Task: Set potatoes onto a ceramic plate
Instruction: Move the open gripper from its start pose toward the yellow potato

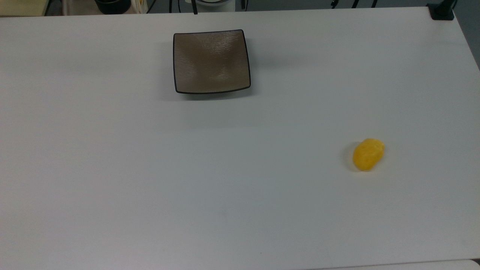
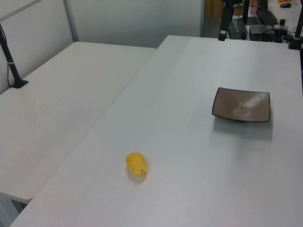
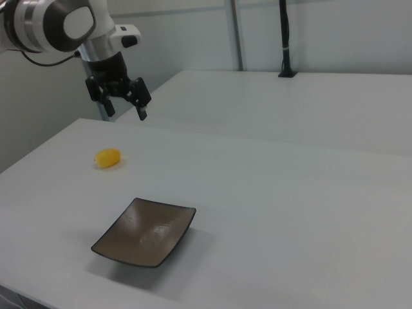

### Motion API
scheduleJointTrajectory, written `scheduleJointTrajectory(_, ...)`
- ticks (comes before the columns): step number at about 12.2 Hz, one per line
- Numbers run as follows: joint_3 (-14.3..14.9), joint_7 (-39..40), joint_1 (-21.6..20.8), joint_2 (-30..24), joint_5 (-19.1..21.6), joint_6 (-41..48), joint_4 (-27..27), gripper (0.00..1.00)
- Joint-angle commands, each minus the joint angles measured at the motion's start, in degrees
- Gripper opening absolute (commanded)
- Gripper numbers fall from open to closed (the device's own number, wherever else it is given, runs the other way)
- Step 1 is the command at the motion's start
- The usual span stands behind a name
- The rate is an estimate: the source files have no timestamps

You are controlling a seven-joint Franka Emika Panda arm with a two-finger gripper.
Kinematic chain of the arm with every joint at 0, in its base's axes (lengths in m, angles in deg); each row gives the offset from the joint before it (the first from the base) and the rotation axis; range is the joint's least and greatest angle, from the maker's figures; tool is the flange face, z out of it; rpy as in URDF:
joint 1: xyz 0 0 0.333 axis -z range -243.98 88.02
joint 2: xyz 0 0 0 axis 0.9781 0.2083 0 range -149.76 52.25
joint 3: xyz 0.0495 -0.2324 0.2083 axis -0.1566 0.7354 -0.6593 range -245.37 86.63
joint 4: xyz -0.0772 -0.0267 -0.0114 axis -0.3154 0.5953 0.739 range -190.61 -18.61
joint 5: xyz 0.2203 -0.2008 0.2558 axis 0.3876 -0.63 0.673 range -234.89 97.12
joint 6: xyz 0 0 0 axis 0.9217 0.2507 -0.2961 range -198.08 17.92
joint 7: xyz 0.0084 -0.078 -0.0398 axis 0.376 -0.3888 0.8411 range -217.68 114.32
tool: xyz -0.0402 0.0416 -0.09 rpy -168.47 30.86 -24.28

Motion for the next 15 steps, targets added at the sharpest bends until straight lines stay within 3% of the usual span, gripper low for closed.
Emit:
scheduleJointTrajectory(1, -0.3, 1.6, 0.1, -0.2, 0.5, -1.0, -1.2, 1.00)
scheduleJointTrajectory(15, -0.4, 0.9, -1.4, 1.5, 0.9, -0.8, -1.6, 1.00)
